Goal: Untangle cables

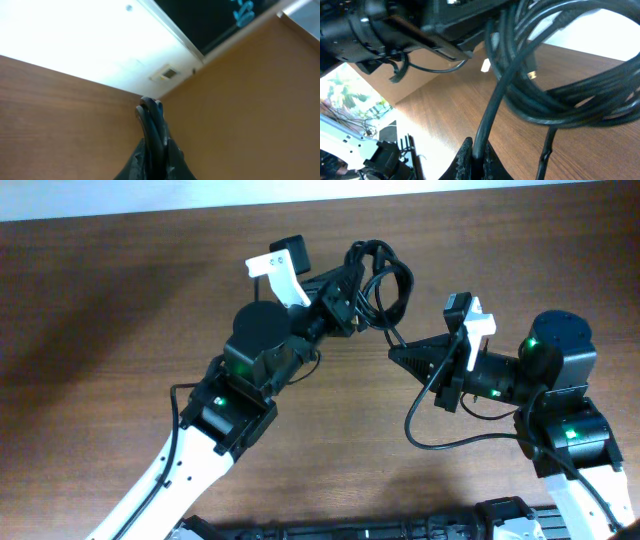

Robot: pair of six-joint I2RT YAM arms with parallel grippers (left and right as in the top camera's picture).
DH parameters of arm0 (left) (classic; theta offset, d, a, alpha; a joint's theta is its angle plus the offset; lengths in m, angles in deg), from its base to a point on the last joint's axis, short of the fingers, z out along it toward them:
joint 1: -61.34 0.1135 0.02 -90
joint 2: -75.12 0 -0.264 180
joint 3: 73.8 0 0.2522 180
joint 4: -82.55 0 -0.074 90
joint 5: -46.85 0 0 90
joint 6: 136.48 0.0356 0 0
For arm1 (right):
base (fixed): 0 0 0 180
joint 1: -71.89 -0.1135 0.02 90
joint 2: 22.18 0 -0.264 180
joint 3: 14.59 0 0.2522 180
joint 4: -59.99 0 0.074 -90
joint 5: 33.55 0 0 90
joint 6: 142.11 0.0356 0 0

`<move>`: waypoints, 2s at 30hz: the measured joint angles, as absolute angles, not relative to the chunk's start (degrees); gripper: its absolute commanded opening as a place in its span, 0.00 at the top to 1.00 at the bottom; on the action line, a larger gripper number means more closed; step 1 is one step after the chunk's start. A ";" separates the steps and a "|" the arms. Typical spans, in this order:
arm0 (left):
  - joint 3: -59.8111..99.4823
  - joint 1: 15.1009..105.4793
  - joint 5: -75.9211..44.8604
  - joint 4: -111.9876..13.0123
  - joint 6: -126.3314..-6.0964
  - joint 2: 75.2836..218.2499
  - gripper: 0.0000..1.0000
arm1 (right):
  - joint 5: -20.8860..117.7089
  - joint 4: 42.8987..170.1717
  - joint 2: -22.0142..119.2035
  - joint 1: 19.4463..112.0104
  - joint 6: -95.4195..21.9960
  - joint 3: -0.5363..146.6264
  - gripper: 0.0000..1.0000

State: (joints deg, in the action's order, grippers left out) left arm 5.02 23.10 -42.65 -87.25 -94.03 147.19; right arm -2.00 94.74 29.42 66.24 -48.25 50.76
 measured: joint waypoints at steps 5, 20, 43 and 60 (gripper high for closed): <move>4.99 23.10 -48.32 -90.61 -94.07 147.52 1.00 | -2.18 94.72 29.42 66.24 -48.49 50.76 0.96; 5.02 23.10 -55.70 -85.93 -94.05 147.65 1.00 | 2.92 95.03 29.42 66.24 -46.39 50.76 0.96; 5.08 23.10 -62.28 -66.11 -95.58 147.67 1.00 | 13.19 95.64 29.42 66.24 -38.33 50.76 0.96; 5.08 23.32 -63.07 -68.23 -94.84 147.67 1.00 | 13.58 96.25 29.42 66.24 -37.35 50.76 0.30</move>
State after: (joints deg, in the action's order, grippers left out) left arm 5.08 23.32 -63.07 -68.23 -94.84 147.67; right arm 13.58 96.25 29.42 66.24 -37.35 50.76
